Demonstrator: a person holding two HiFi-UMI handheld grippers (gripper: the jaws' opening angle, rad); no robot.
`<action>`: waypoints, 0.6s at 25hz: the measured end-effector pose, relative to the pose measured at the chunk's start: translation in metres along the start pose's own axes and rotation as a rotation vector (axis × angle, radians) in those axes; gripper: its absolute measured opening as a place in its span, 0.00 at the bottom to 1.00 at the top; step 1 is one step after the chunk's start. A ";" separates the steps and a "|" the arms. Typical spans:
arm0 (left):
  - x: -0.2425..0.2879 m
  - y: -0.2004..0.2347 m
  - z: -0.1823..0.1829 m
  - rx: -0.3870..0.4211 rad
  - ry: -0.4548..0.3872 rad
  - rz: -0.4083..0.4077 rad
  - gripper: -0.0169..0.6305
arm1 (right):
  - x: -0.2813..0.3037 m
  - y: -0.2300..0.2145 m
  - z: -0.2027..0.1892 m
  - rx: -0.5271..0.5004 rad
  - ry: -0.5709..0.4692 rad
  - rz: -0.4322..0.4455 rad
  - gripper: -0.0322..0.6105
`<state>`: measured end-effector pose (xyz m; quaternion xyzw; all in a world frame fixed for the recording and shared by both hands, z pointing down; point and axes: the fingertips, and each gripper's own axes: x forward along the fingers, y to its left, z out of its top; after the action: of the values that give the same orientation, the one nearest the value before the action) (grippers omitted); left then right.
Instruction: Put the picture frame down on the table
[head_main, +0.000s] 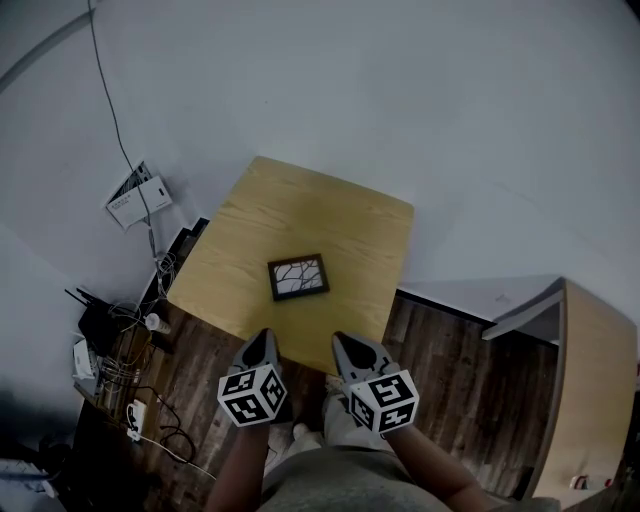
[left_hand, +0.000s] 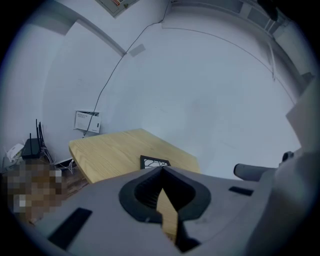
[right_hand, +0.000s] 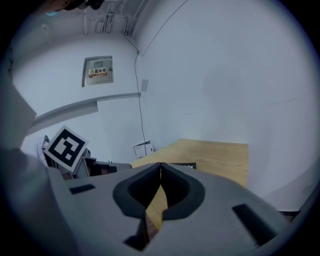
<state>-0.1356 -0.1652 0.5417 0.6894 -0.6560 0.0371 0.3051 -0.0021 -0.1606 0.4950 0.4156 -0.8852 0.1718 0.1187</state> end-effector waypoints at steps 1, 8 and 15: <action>-0.007 -0.002 -0.001 0.003 -0.005 -0.006 0.03 | -0.005 0.003 -0.001 -0.003 -0.003 -0.001 0.05; -0.053 -0.010 -0.009 0.015 -0.025 -0.051 0.03 | -0.034 0.029 -0.006 -0.013 -0.030 -0.002 0.05; -0.091 -0.015 -0.020 0.010 -0.033 -0.076 0.03 | -0.060 0.051 -0.011 -0.020 -0.057 0.003 0.05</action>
<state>-0.1271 -0.0760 0.5115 0.7159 -0.6340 0.0172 0.2921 -0.0034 -0.0847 0.4734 0.4180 -0.8905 0.1510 0.0972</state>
